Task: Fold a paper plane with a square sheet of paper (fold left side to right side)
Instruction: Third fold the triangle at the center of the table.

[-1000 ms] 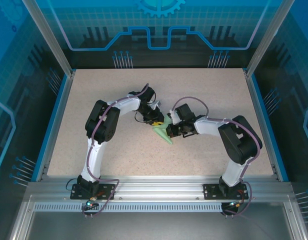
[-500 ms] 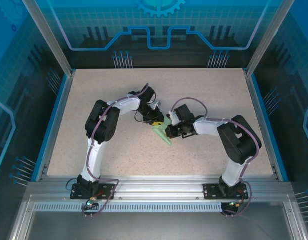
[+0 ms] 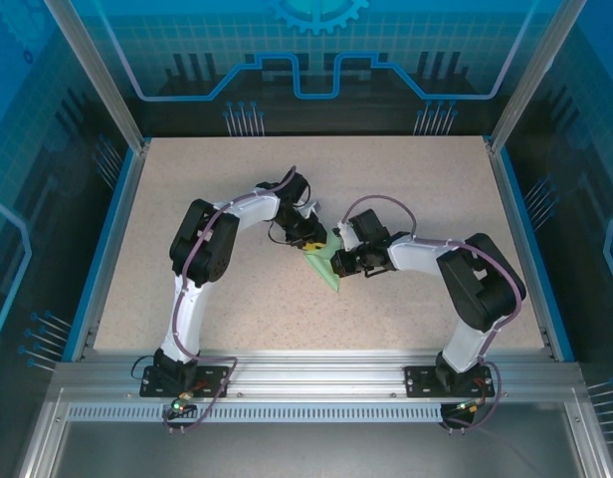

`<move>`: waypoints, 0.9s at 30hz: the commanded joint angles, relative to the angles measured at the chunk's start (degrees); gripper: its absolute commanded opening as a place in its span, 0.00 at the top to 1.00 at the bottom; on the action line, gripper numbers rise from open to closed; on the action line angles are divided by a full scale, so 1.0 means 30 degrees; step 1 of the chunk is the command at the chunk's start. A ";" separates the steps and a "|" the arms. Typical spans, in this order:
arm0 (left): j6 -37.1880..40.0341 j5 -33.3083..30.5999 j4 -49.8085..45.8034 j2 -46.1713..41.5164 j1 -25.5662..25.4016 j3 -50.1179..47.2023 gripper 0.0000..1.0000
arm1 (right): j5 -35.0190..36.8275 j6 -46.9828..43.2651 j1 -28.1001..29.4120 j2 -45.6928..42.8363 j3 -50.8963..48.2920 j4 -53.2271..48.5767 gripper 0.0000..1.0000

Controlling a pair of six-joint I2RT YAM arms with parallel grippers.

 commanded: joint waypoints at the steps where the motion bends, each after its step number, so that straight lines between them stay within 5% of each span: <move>1: -0.0035 -0.0759 -0.0914 0.1016 -0.0338 -0.0031 0.75 | 0.0248 -0.0057 0.0173 0.0395 0.0633 -0.0399 0.97; 27: 0.0019 -0.0746 -0.0957 0.1103 -0.0348 -0.0002 0.75 | 0.0443 -0.0035 0.0286 -0.0244 0.0268 -0.0646 0.97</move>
